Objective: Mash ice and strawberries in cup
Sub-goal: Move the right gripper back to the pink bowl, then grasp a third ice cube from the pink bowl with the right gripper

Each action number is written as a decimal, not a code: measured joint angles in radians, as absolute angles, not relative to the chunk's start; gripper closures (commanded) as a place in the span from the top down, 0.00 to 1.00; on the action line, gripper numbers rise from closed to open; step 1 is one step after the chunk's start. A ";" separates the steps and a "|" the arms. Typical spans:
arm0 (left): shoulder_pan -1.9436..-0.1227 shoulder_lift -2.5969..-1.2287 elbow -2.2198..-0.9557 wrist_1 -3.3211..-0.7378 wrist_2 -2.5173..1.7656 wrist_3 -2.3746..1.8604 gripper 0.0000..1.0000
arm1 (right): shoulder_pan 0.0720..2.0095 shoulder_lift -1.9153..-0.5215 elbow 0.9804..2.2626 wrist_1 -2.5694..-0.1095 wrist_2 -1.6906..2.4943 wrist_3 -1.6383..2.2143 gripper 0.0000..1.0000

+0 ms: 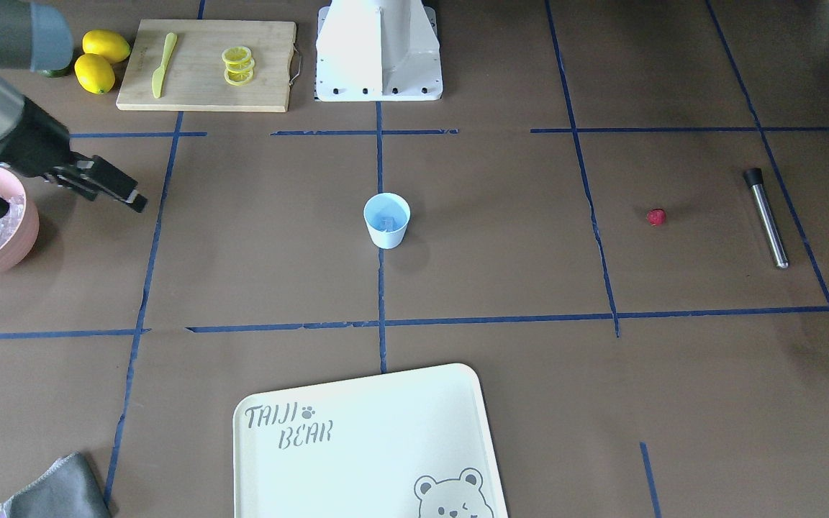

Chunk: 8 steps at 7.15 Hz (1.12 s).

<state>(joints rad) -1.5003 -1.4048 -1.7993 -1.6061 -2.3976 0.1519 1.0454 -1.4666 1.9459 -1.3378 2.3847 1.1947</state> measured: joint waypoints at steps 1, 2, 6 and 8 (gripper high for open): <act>-1.500 -1.405 -1.799 -1.606 -2.398 0.152 1.00 | 1.106 -1.561 1.946 -1.337 2.387 1.015 1.00; -1.500 -1.405 -1.799 -1.606 -2.398 0.152 1.00 | 1.155 -1.626 1.938 -1.337 2.382 0.875 1.00; -1.500 -1.404 -1.796 -1.606 -2.398 0.152 1.00 | 1.219 -1.708 1.860 -1.336 2.308 0.632 1.00; -1.500 -1.404 -1.794 -1.606 -2.398 0.152 1.00 | 1.217 -1.702 1.804 -1.330 2.291 0.603 0.99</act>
<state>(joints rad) -1.5002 -1.4037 -1.7944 -1.6061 -2.3976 0.1519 1.2167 -1.7020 1.8035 -1.3298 2.2913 0.6028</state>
